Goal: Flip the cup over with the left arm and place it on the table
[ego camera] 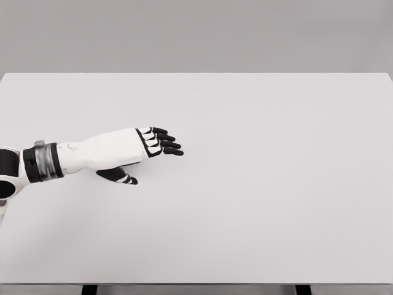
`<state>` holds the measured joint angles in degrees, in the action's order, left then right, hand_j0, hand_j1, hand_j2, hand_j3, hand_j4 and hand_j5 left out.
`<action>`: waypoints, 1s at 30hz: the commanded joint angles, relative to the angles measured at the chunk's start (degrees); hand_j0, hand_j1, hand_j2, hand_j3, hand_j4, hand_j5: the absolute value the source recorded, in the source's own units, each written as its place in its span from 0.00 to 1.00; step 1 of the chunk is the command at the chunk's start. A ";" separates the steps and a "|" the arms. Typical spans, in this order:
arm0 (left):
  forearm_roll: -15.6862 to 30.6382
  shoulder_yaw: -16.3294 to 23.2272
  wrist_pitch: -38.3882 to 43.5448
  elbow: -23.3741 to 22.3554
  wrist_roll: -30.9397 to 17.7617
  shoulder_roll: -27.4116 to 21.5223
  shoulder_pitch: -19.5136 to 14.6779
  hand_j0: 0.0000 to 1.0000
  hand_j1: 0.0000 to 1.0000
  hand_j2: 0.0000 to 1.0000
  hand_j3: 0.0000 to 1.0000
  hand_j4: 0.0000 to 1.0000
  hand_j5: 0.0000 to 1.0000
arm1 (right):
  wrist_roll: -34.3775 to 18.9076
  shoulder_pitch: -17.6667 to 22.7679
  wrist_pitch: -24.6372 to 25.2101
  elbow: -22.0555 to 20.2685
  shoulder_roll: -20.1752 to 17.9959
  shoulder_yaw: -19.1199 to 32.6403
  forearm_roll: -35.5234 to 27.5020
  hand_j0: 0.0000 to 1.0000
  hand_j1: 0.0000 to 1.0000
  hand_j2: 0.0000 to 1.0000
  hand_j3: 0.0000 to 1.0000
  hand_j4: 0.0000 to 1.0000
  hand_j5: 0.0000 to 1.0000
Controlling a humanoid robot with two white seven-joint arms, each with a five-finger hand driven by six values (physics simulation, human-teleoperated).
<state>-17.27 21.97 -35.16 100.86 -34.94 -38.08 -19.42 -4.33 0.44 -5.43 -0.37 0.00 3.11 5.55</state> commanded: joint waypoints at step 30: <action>48.12 11.07 34.54 0.22 16.40 -23.10 -4.92 1.00 1.00 1.00 1.00 1.00 1.00 | 0.02 0.17 0.07 0.28 0.00 -0.29 -0.01 1.00 1.00 1.00 1.00 1.00 1.00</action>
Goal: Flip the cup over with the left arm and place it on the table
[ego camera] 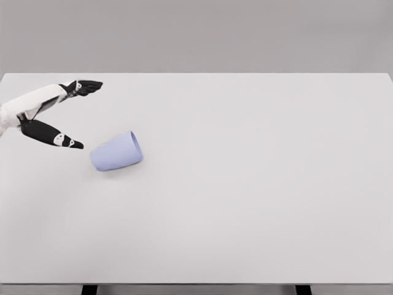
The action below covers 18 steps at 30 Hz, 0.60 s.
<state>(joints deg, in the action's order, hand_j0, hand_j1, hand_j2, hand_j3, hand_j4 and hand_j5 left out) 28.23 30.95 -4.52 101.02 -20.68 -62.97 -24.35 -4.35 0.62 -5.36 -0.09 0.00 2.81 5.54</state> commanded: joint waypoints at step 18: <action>-13.20 8.51 15.33 -0.03 5.21 13.32 0.26 1.00 1.00 1.00 1.00 1.00 1.00 | -0.05 0.00 0.00 0.00 0.00 0.00 -0.01 1.00 1.00 1.00 1.00 1.00 1.00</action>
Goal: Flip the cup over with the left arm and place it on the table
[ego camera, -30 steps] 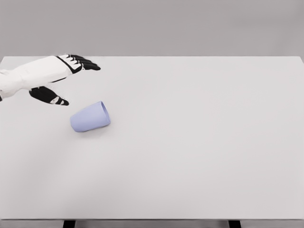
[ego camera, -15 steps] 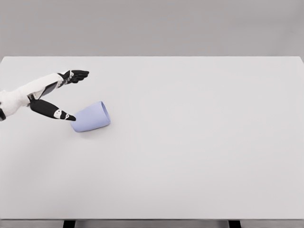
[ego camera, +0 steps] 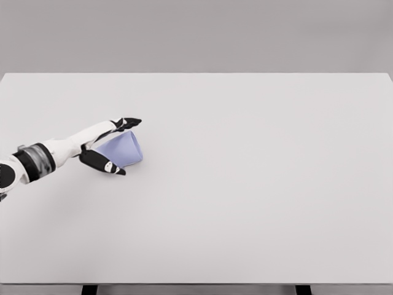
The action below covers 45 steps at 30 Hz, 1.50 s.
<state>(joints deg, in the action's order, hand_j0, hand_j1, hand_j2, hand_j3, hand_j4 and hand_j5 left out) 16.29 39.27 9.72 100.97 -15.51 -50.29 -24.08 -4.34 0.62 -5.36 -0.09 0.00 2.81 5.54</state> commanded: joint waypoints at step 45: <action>-11.10 2.56 8.91 -1.12 4.00 6.08 -0.79 0.76 0.76 0.76 0.76 0.76 0.76 | -0.05 0.00 0.00 0.00 0.00 0.00 -0.01 1.00 1.00 1.00 1.00 1.00 1.00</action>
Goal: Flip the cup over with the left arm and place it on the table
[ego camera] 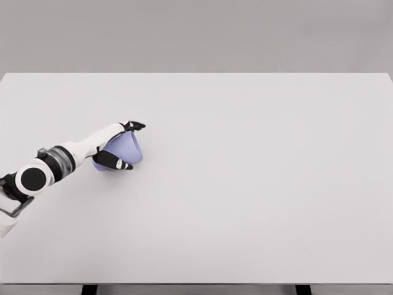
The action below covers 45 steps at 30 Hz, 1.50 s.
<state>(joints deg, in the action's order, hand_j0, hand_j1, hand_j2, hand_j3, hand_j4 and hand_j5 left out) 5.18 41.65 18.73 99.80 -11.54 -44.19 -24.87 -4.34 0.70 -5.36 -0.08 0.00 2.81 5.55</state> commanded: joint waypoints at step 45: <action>33.67 -11.59 -53.73 -44.08 -23.46 23.80 -4.66 0.61 0.61 0.61 0.61 0.61 0.61 | 0.04 -0.09 0.00 0.00 0.00 0.00 -0.01 1.00 1.00 1.00 1.00 1.00 1.00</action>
<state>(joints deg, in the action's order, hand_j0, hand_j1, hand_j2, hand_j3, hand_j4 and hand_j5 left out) 39.80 30.31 -34.72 56.75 -35.19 -21.23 -29.36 -4.32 0.62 -5.36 -0.09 0.00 2.81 5.54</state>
